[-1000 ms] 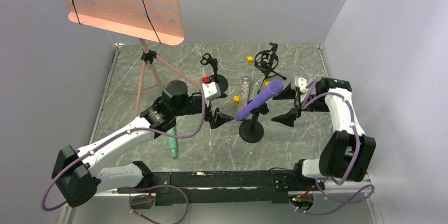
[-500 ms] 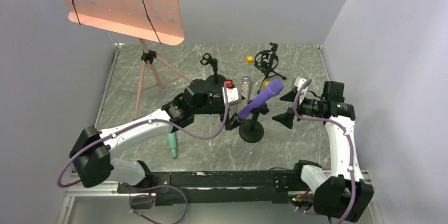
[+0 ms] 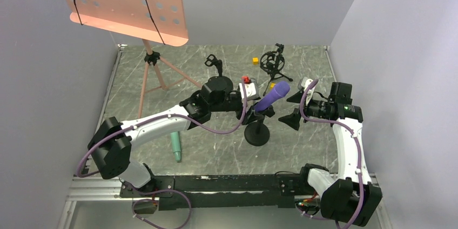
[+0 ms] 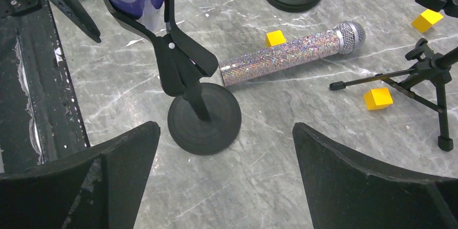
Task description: Attach the microphones to the stand
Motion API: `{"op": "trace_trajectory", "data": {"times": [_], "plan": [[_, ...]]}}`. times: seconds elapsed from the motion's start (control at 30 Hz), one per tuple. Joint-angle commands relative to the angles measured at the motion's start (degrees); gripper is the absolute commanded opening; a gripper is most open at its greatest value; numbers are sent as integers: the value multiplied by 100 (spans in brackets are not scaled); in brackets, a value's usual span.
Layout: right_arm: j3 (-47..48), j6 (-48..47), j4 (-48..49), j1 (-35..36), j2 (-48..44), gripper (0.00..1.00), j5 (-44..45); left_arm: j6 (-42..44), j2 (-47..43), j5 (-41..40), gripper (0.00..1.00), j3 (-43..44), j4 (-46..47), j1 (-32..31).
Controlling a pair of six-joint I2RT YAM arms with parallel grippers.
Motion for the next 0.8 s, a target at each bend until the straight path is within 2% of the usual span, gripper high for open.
{"op": "trace_trajectory", "data": {"times": [0.0,0.1,0.23,0.57,0.7,0.77], "plan": [[10,48,128,-28,-37,100,-19,-206,65,-76,74,277,258,-57],[10,29,110,-28,-24,100,-36,-222,75,-126,65,313,166,-82],[10,10,92,-23,-8,100,-41,-204,74,-238,60,358,25,-143],[15,10,95,-26,-22,100,-58,-1,181,-546,64,594,-578,-276],[28,-19,57,-26,-3,100,-68,-18,126,-570,60,555,-540,-277],[34,-25,47,-28,-3,100,-74,-20,102,-525,53,566,-543,-282]]}}
